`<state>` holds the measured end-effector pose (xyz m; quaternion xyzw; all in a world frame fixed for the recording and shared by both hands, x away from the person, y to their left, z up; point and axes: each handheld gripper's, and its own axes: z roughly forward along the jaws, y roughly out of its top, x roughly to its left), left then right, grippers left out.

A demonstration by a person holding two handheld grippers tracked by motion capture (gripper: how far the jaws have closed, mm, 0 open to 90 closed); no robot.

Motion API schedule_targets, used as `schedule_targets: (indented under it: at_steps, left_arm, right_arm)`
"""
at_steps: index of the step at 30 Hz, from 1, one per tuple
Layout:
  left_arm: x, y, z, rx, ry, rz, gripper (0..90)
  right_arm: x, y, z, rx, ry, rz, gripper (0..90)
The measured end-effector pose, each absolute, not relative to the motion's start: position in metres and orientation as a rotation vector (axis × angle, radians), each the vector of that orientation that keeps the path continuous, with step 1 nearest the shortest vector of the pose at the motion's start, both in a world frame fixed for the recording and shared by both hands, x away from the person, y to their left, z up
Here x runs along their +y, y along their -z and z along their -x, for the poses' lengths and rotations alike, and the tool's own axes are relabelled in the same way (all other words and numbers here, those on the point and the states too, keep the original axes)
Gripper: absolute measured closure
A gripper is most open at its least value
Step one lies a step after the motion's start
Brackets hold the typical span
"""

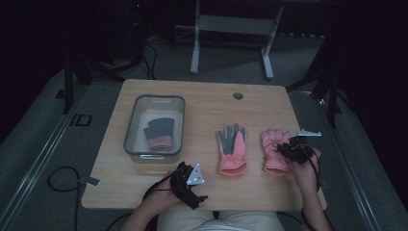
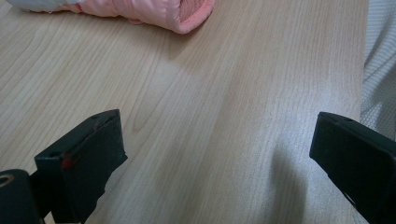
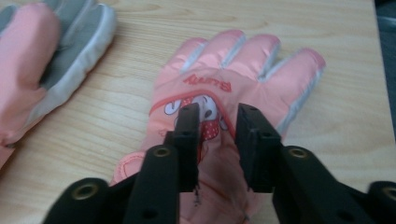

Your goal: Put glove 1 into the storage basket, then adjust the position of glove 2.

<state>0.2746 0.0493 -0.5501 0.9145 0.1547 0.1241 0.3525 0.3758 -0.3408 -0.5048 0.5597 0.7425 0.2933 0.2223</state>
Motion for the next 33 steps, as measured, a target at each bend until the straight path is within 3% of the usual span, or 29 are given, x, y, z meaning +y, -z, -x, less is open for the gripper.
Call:
schedule_targets:
  at_steps: [6,12,21,26,33]
  left_arm:
    - [0.050,0.550,-0.275,0.403,-0.323,-2.369,2.6]
    - [0.049,0.550,-0.274,0.398,-0.324,-2.369,2.6]
    - [0.049,0.549,-0.274,0.399,-0.326,-2.366,2.6]
    - [0.049,0.550,-0.274,0.396,-0.332,-2.371,2.6]
    - [0.049,0.549,-0.274,0.396,-0.333,-2.369,2.6]
  right_arm:
    - [-0.343,0.502,-0.379,2.110,-0.811,-1.494,60.5]
    - [-0.340,0.513,-0.383,2.131,-0.733,-1.462,60.3]
    - [-0.336,0.518,-0.386,2.118,-0.763,-1.483,83.8]
    - [-0.335,0.513,-0.384,2.086,-0.786,-1.501,87.6]
    - [-0.331,0.481,-0.377,2.014,-0.841,-1.486,88.0]
